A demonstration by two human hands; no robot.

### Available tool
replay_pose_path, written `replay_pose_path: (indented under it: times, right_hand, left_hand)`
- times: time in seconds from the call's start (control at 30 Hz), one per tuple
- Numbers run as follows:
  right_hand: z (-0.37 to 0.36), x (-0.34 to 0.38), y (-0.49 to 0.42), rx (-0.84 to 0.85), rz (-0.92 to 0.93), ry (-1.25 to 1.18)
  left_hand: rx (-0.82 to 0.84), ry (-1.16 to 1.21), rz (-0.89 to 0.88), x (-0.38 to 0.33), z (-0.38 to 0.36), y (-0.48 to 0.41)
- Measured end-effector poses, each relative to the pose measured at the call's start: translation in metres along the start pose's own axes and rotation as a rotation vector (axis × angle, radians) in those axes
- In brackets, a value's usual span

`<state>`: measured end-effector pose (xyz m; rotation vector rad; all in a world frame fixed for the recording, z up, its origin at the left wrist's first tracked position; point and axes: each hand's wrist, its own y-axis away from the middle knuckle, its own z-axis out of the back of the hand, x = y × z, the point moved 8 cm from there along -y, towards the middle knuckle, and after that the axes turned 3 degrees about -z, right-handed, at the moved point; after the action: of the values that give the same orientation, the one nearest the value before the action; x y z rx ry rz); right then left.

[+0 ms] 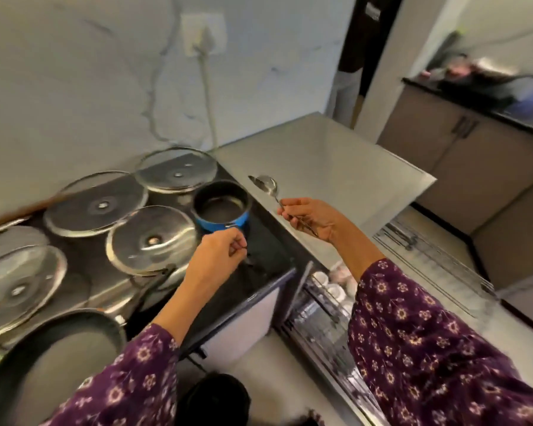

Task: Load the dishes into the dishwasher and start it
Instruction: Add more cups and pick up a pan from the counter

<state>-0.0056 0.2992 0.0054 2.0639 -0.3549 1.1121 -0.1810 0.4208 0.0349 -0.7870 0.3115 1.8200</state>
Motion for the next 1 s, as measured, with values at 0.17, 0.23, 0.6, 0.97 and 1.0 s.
replay_pose_path:
  times: [0.17, 0.23, 0.6, 0.97, 1.0]
  right_hand:
    - [0.138, 0.017, 0.050, -0.122, 0.064, -0.003]
    - [0.188, 0.018, 0.069, -0.167, 0.078, 0.009]
    - [0.393, -0.066, 0.088, -0.380, -0.201, 0.168]
    - [0.471, -0.141, -0.004, -0.598, -0.388, 0.378]
    - [0.474, -0.144, -0.010, -0.602, -0.395, 0.402]
  left_hand:
    - [0.177, -0.008, -0.057, -0.079, -0.102, -0.037]
    - [0.236, -0.020, -0.089, -0.105, -0.141, -0.051]
    - [0.354, -0.151, -0.386, -0.177, -0.295, -0.118]
    - [0.319, -0.121, -0.426, -0.135, -0.346, -0.145]
    - [0.300, -0.120, -0.446, -0.137, -0.345, -0.145]
